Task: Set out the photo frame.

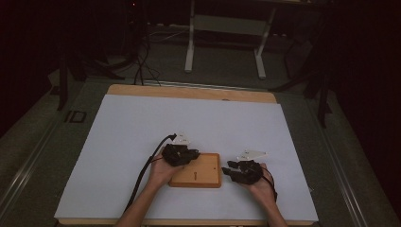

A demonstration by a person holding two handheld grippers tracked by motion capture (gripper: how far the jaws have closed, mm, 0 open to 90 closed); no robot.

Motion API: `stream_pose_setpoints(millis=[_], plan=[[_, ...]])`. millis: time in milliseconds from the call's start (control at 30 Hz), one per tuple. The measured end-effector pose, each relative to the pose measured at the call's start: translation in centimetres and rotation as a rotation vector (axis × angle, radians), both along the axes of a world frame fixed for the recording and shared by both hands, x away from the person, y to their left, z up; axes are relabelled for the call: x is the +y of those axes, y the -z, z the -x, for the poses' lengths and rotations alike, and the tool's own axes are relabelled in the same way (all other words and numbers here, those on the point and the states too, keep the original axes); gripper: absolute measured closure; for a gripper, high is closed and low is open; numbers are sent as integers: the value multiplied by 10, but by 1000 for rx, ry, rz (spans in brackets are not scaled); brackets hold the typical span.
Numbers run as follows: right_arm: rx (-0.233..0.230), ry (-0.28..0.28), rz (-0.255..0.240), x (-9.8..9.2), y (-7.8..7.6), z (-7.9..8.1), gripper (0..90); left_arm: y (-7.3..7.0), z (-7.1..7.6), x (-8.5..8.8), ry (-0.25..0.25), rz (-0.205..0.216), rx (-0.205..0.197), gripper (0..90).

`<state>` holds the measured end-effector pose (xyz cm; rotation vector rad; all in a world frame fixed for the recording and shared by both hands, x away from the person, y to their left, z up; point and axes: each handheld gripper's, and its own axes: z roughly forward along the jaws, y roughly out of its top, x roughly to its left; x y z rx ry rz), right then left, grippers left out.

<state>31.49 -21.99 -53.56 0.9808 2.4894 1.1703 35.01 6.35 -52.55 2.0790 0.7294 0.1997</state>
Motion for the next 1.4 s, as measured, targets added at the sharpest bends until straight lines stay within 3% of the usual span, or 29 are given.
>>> stream_pose_setpoints(millis=[533, 767, 967, 1400], plan=[[-49, -74, -7, -3, -8, 13, 576, 0, -7, 3, 17, 35, 68, 836], [-62, -117, -18, -1, -11, 19, 550, 2, -15, 6, 28, 76, 125, 832], [-75, -174, -42, 0, -14, 25, 508, -1, -17, 5, 30, 53, 139, 834], [-92, -253, -24, 7, -14, 32, 370, -4, -24, 5, 37, 50, 189, 837]])
